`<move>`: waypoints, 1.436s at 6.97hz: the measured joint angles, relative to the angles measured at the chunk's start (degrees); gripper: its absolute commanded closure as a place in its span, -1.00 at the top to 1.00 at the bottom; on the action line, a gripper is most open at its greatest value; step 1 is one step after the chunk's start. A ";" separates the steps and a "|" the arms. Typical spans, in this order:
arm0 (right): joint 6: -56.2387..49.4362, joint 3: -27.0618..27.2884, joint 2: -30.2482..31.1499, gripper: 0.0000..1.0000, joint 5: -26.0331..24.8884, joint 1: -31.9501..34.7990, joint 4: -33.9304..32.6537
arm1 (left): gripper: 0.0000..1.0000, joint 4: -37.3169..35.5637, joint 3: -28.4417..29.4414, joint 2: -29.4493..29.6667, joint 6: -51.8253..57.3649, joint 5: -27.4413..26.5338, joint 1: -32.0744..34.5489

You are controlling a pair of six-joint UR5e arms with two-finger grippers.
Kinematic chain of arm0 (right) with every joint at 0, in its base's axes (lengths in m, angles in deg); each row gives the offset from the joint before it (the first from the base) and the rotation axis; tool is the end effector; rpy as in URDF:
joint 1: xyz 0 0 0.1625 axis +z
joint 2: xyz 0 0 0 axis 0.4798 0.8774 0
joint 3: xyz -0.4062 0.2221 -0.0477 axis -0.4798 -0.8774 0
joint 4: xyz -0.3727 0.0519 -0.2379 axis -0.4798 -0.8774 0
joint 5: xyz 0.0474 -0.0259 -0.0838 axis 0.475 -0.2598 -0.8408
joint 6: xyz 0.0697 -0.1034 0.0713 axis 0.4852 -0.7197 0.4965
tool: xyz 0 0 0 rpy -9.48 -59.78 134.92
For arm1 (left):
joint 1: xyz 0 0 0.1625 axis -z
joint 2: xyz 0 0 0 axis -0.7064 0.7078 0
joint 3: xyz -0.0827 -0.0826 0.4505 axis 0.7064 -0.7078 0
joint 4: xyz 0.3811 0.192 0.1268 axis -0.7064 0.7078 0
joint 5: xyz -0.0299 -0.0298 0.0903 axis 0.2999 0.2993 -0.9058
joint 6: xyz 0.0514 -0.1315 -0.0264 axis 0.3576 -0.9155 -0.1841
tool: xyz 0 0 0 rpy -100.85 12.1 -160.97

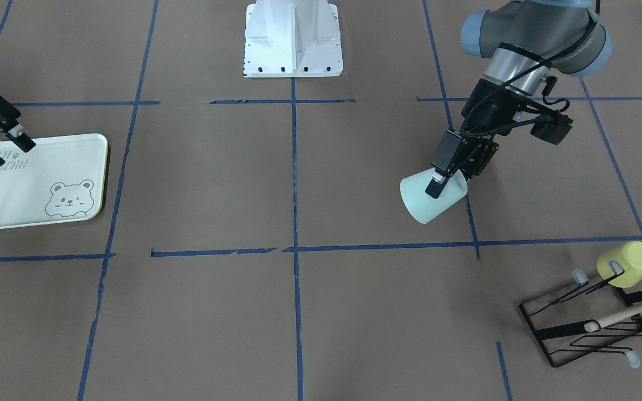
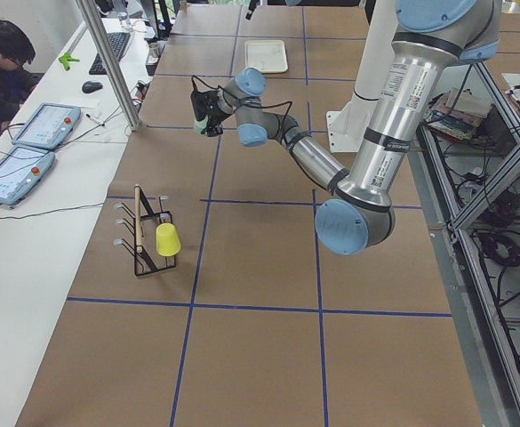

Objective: Left arm grabs green cup and hands to right arm on tray

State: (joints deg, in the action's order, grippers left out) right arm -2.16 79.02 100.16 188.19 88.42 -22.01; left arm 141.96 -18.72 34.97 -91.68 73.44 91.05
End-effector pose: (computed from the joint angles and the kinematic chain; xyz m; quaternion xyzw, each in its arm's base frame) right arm -0.2107 -0.4761 0.4555 0.1860 -0.6236 0.1452 0.7453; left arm 0.3786 -0.5528 0.2719 0.1294 0.6344 -0.3252 0.6892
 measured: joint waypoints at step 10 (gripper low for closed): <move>32.43 -6.62 -19.50 1.00 -28.98 -31.22 37.82 | -0.06 33.31 3.70 2.19 -15.35 -0.12 -13.06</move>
State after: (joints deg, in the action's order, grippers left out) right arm 30.27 72.40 80.67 159.21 57.20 15.81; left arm 175.27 -15.02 37.16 -107.03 73.33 77.99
